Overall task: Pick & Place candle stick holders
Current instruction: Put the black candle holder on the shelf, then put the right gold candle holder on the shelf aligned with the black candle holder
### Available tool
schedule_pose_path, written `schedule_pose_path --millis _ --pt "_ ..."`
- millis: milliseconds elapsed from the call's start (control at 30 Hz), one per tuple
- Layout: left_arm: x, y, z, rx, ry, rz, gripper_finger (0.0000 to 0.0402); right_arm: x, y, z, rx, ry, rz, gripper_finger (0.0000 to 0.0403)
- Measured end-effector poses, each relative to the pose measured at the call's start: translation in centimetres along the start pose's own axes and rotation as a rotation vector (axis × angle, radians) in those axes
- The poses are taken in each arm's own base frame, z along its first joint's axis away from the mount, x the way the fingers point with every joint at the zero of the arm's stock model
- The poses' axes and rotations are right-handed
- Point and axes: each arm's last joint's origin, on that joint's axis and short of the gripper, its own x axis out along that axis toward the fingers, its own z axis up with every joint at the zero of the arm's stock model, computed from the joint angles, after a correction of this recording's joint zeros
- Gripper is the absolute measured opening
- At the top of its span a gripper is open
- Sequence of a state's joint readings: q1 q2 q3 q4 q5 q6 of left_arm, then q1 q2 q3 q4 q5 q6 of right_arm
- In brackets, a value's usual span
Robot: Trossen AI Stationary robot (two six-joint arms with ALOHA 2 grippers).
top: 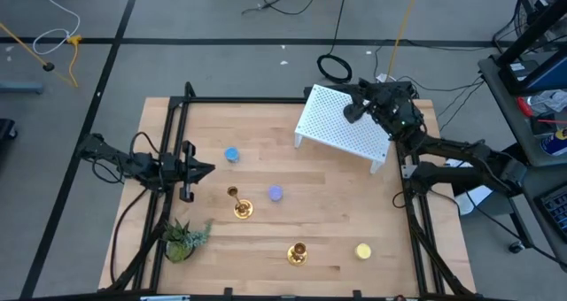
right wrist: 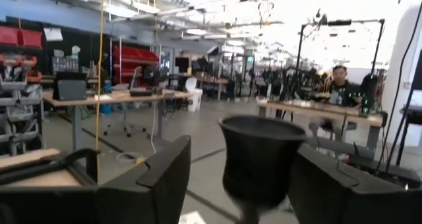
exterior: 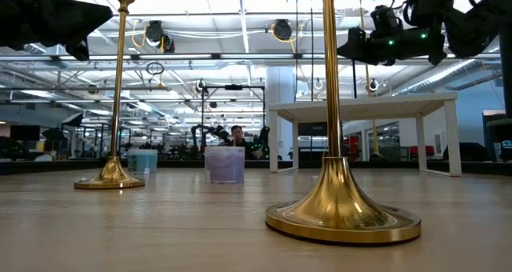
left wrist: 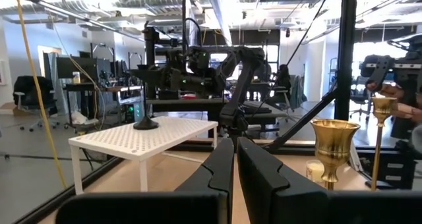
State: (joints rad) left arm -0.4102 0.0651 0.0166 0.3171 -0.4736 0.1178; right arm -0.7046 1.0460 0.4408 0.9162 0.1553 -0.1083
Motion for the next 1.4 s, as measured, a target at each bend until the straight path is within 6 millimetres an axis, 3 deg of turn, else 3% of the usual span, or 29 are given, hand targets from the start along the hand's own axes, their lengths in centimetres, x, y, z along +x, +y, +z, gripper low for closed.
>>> schedule_pose_path --millis 467,833,1133,1400 --pt "0.0 0.0 -0.3 -0.004 0.033 -0.004 0.0028 -3.9 0.3 1.7 -0.02 0.17 0.084 0.0223" --pt "0.0 0.0 -0.3 -0.002 0.033 -0.004 0.0028 -6.5 3.1 1.6 0.01 0.275 0.332 0.0216" --pt "0.0 0.0 -0.3 -0.002 0.032 -0.004 0.0028 -8.7 7.9 0.4 0.256 0.379 0.89 0.0214" --pt "0.0 0.0 -0.3 -0.002 0.029 -0.003 0.0028 -11.7 12.6 -1.6 0.328 0.279 1.2 0.0214"
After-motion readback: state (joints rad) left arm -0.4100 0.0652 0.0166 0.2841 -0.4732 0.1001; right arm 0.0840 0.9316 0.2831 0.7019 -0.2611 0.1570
